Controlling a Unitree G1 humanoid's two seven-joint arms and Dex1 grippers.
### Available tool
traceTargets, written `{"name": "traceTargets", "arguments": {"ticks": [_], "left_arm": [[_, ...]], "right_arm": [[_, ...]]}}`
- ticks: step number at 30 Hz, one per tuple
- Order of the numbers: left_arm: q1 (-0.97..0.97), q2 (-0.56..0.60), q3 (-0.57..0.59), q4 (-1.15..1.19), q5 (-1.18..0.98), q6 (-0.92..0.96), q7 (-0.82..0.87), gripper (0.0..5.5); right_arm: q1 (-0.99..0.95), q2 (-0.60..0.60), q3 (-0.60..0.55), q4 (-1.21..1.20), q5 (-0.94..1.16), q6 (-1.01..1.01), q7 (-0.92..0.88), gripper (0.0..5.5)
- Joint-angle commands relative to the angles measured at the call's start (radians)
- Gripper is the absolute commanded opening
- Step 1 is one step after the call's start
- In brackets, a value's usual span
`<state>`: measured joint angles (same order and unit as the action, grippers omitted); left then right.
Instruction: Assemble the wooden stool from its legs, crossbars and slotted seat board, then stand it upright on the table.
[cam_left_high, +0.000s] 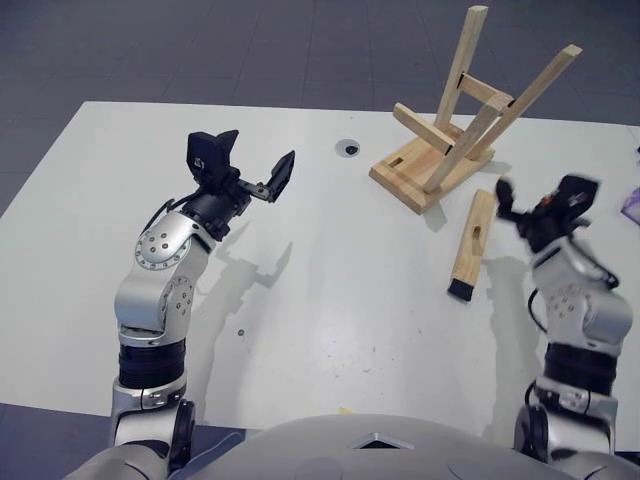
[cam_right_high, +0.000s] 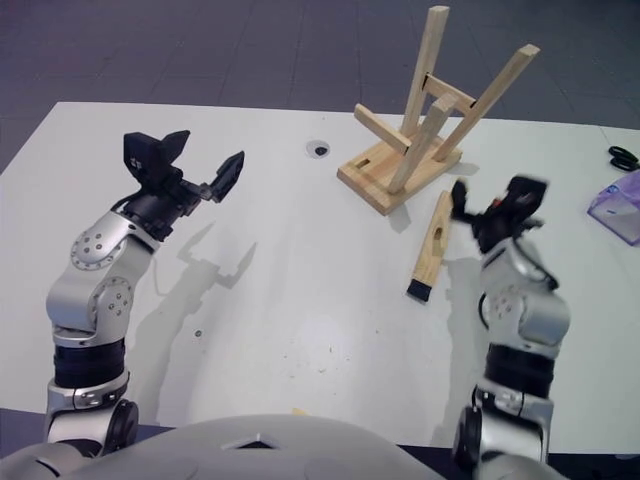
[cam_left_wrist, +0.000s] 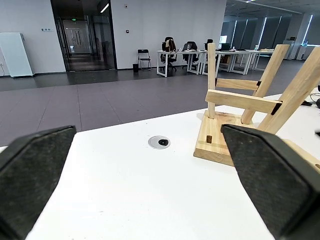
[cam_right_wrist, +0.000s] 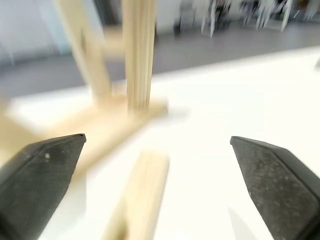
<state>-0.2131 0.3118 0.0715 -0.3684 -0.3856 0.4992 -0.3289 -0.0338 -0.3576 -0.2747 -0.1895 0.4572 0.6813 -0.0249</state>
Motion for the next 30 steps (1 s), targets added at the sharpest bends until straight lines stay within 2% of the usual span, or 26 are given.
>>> {"name": "traceTargets", "arguments": {"ticks": [1,3,6,10,13,24,30], "left_arm": [[0.002,0.009,-0.016,-0.007,0.011,0.015,-0.004,5.40],[-0.002,0.004,-0.022,-0.007,0.012,0.014,-0.001,5.40],[-0.007,0.005,-0.021,-0.002,0.011,0.010,0.001,5.40],[0.001,0.009,-0.015,-0.001,0.014,0.004,0.003,5.40],[0.003,0.007,-0.019,0.000,0.018,0.001,0.004,5.40],[-0.002,-0.003,-0.028,0.012,0.035,-0.004,0.015,5.40],[-0.005,-0.009,-0.029,0.024,0.054,-0.014,0.012,5.40]], "right_arm": [[0.040,0.020,0.098,-0.110,-0.016,0.119,0.004,5.38],[0.044,0.017,0.140,-0.143,-0.040,0.157,0.002,5.38],[0.059,0.018,0.160,-0.163,-0.086,0.200,-0.027,4.94],[0.057,0.083,0.098,-0.160,-0.086,0.281,-0.084,4.40],[0.058,0.083,0.098,-0.159,-0.110,0.301,-0.088,3.87],[-0.041,0.124,0.082,-0.132,-0.179,0.253,-0.099,2.18],[-0.102,0.148,0.061,-0.105,-0.213,0.191,-0.106,2.05]]}}
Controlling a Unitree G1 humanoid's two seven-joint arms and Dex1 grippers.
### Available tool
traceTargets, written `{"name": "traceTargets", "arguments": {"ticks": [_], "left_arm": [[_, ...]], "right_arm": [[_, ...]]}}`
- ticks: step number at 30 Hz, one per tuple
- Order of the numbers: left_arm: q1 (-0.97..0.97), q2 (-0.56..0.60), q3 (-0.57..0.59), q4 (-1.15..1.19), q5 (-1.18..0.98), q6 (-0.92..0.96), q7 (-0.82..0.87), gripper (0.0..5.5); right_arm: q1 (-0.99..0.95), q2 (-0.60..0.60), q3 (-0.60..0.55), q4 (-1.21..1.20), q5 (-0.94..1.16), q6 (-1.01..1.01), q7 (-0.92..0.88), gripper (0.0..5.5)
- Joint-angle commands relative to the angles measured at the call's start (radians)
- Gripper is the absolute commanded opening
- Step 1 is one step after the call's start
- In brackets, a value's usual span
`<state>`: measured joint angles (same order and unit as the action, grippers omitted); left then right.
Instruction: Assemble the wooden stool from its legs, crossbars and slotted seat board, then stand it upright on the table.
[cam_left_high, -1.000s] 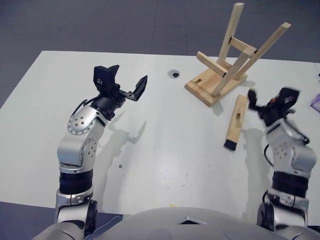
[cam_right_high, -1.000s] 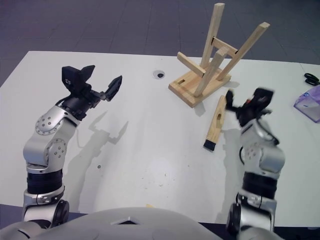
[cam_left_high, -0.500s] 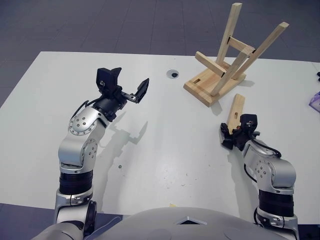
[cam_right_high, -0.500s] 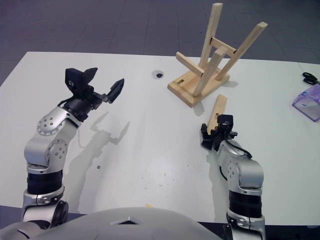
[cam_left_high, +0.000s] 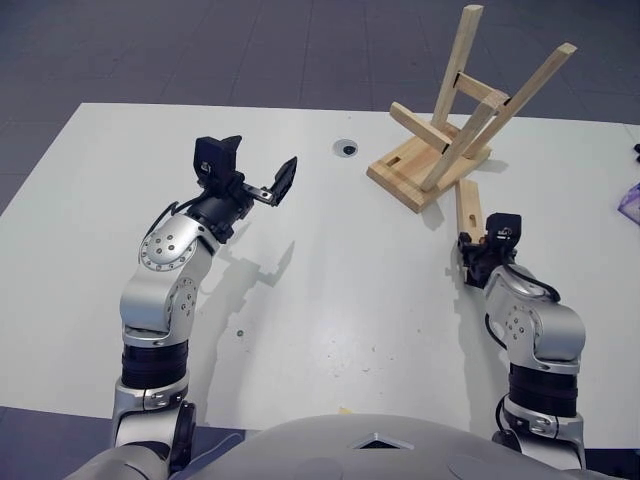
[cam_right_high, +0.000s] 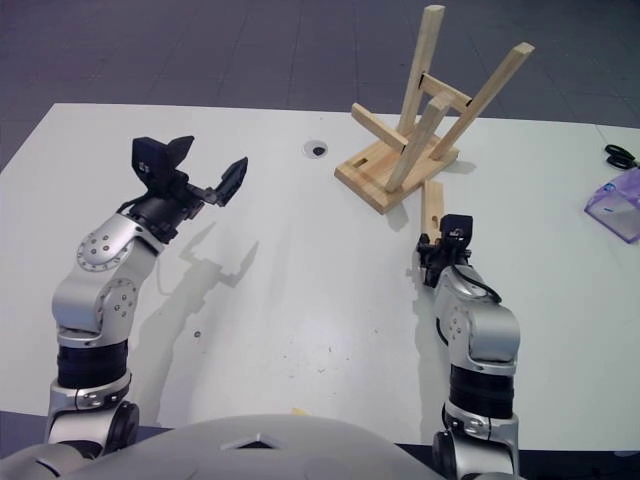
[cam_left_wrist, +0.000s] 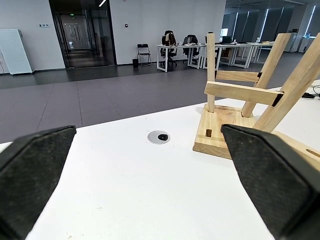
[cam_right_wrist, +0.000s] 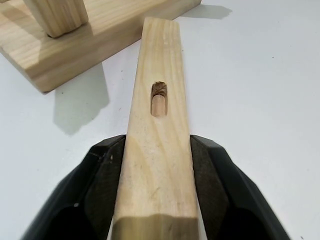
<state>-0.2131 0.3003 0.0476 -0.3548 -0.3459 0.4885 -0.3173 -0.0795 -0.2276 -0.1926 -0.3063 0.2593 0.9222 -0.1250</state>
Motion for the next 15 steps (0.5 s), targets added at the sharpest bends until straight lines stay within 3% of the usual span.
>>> {"name": "traceTargets", "arguments": {"ticks": [1,6,11,15], "left_arm": [[-0.012,0.000,-0.003,0.013,0.011,-0.004,-0.001,5.40],[-0.069,-0.028,0.041,0.002,-0.052,0.026,0.013,5.40],[-0.213,-0.089,0.172,-0.039,-0.332,0.167,0.069,5.40],[-0.327,-0.105,0.289,-0.032,-0.675,0.288,0.152,5.40]], "right_arm": [[-0.084,0.010,-0.030,0.020,-0.029,-0.087,-0.011,2.05],[-0.280,-0.084,-0.061,0.066,-0.158,-0.418,-0.041,2.04],[-0.424,-0.172,0.082,0.008,-0.264,-0.742,0.106,2.04],[-0.458,-0.178,0.203,-0.035,-0.190,-0.850,0.320,2.04]]}}
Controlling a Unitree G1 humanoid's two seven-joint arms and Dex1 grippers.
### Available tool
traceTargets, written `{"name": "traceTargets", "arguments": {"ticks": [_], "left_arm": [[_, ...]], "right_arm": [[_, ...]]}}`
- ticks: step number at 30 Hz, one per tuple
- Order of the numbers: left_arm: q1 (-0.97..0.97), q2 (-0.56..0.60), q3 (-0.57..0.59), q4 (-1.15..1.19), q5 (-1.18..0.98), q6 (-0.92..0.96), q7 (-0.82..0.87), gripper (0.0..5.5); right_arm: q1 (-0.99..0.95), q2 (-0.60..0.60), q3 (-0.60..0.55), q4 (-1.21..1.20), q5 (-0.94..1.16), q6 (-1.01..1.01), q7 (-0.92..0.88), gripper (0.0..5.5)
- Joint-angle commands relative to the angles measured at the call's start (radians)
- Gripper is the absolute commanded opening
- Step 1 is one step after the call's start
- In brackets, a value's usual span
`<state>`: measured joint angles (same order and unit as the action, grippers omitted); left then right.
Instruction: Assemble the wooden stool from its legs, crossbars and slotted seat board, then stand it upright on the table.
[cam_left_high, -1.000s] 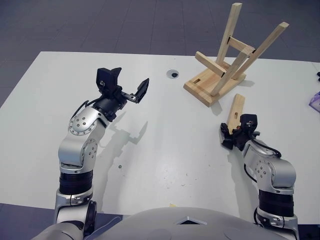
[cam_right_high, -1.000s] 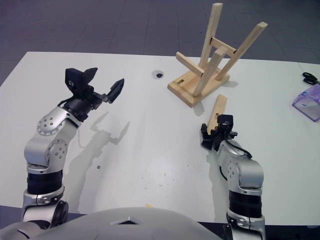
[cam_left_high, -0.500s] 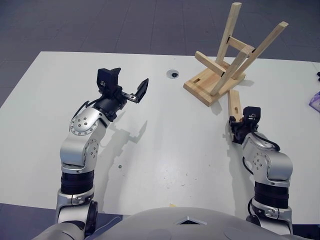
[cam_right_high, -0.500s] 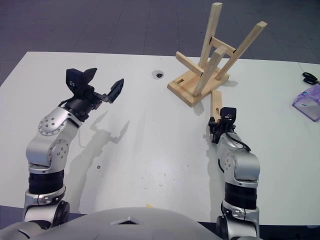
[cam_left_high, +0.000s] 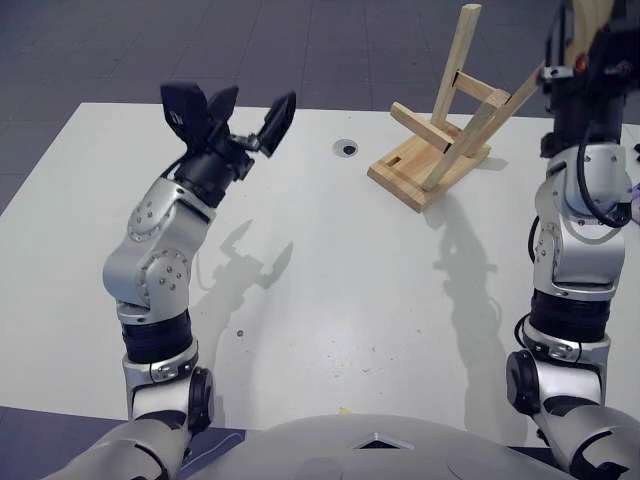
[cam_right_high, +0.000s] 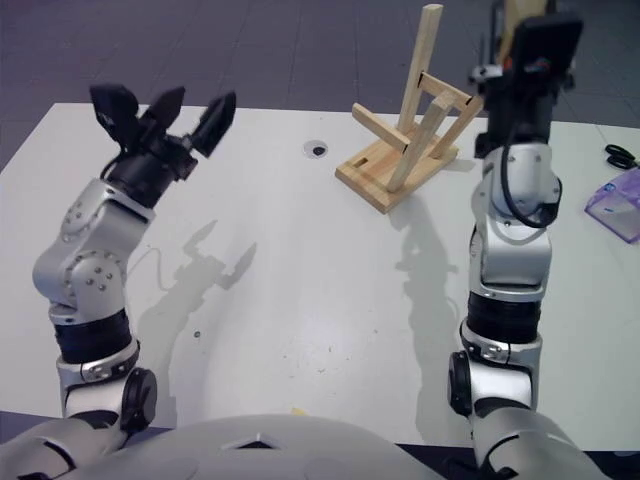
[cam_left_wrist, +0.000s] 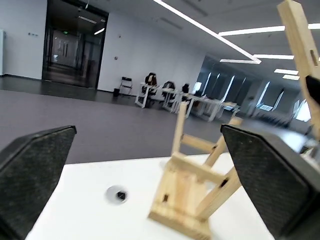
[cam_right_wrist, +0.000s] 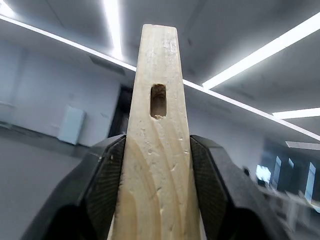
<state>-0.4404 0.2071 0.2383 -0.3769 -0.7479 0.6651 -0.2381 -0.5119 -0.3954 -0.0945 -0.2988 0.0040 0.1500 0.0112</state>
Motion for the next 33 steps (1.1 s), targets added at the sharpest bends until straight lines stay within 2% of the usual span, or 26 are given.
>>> {"name": "traceTargets", "arguments": {"ticks": [1,7,17,23,33], "left_arm": [[-0.115,-0.011,0.107,-0.007,-0.349,0.130,0.080,5.40],[-0.086,0.009,0.094,-0.007,-0.637,0.180,0.070,5.40],[-0.106,-0.003,0.041,0.074,-0.594,0.125,0.238,5.40],[-0.153,-0.006,0.064,0.103,-0.632,0.087,0.341,4.40],[-0.134,0.021,0.040,0.078,-0.686,0.097,0.351,2.76]], "right_arm": [[-0.015,-0.005,0.126,-0.053,0.092,-0.081,0.227,2.04],[0.071,0.008,0.200,-0.070,0.219,-0.046,0.421,2.04],[0.130,0.009,0.260,-0.094,0.197,-0.073,0.525,2.04],[0.163,0.009,0.281,-0.106,0.163,-0.079,0.533,2.04],[0.161,0.025,0.273,-0.110,0.139,-0.079,0.520,2.04]]}}
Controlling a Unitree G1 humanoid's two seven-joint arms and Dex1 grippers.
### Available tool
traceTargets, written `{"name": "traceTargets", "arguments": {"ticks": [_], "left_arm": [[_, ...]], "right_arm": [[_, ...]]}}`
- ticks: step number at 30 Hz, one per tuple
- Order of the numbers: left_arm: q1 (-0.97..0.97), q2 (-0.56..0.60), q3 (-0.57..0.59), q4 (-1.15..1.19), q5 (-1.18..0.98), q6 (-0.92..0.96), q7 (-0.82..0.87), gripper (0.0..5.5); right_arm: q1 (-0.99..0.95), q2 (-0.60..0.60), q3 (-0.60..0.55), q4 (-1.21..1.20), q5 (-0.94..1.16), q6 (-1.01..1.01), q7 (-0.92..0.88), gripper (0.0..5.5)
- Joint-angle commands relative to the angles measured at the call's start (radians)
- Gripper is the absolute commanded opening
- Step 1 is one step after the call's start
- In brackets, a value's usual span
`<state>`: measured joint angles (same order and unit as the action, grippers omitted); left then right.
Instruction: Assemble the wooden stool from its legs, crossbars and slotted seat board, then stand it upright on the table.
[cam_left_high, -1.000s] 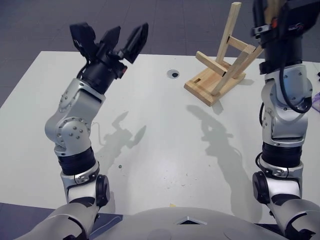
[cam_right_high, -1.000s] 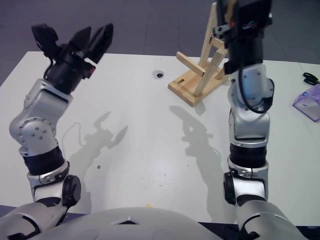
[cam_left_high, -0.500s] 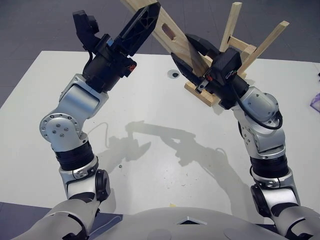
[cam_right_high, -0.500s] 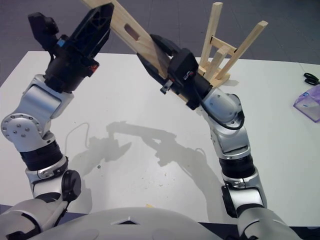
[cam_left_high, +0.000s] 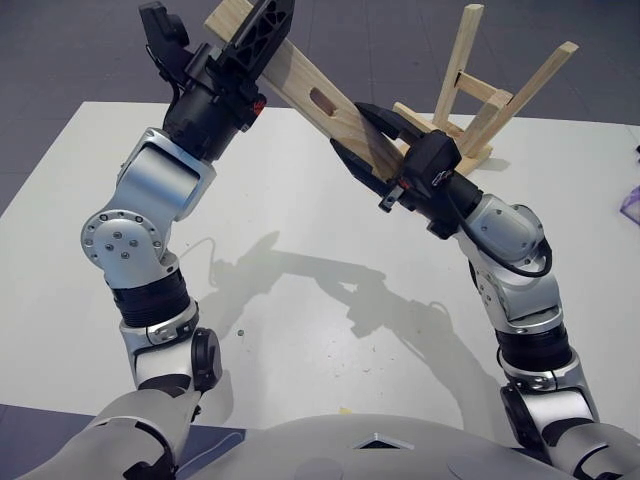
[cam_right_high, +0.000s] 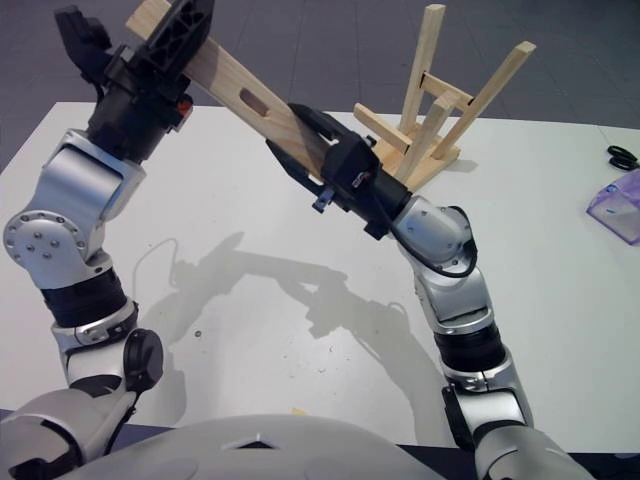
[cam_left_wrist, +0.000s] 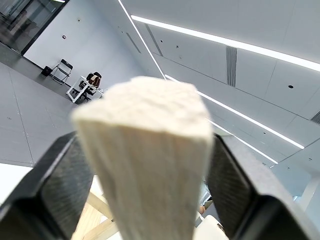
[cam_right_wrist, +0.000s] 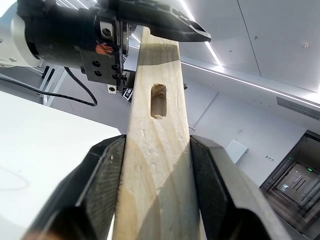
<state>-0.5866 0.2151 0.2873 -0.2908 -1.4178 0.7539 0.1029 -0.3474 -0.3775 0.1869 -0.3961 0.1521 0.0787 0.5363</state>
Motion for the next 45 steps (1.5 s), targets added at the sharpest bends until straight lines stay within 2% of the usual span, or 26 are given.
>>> {"name": "traceTargets", "arguments": {"ticks": [1,10,19,20,23,27,29,32,35,38,41,45], "left_arm": [[0.012,0.014,-0.009,-0.008,-0.016,0.007,0.010,2.62],[0.015,0.018,0.006,-0.008,-0.065,-0.005,0.028,1.20],[0.025,0.017,-0.001,-0.033,-0.089,-0.021,-0.004,1.13],[0.022,0.022,-0.001,-0.029,-0.071,-0.026,-0.004,1.13],[0.005,0.064,0.008,0.026,0.076,-0.065,0.026,1.06],[-0.041,0.125,0.079,0.134,0.236,-0.155,0.046,1.05],[-0.050,0.146,0.093,0.166,0.289,-0.173,0.035,1.05],[-0.032,0.159,0.087,0.175,0.342,-0.173,0.007,1.05],[-0.003,0.143,0.071,0.160,0.357,-0.156,-0.019,1.05],[0.002,0.127,0.086,0.143,0.329,-0.139,-0.030,1.05],[-0.004,0.124,0.091,0.144,0.331,-0.130,-0.040,1.05],[-0.014,0.112,0.078,0.145,0.328,-0.114,-0.051,1.05]], "right_arm": [[-0.002,0.009,-0.009,-0.012,-0.010,-0.007,-0.005,2.04],[-0.004,0.011,-0.019,0.010,-0.015,-0.010,0.000,2.04],[-0.004,0.013,-0.017,0.037,-0.046,-0.013,-0.017,2.04],[-0.004,0.014,-0.020,0.046,-0.044,-0.005,-0.020,2.40],[0.010,0.021,-0.070,0.086,-0.009,0.029,-0.040,2.86],[0.049,0.014,-0.169,0.103,0.076,0.090,-0.046,3.52],[0.024,0.031,-0.269,0.101,0.195,0.161,-0.070,3.83],[-0.121,0.036,-0.453,0.125,0.418,0.266,-0.152,4.34],[-0.227,-0.038,-0.570,0.240,0.505,0.312,-0.175,4.85],[-0.233,-0.132,-0.568,0.399,0.497,0.356,-0.067,5.35],[-0.237,-0.168,-0.550,0.548,0.555,0.431,0.096,5.40],[-0.214,-0.213,-0.459,0.621,0.489,0.430,0.252,5.40]]}}
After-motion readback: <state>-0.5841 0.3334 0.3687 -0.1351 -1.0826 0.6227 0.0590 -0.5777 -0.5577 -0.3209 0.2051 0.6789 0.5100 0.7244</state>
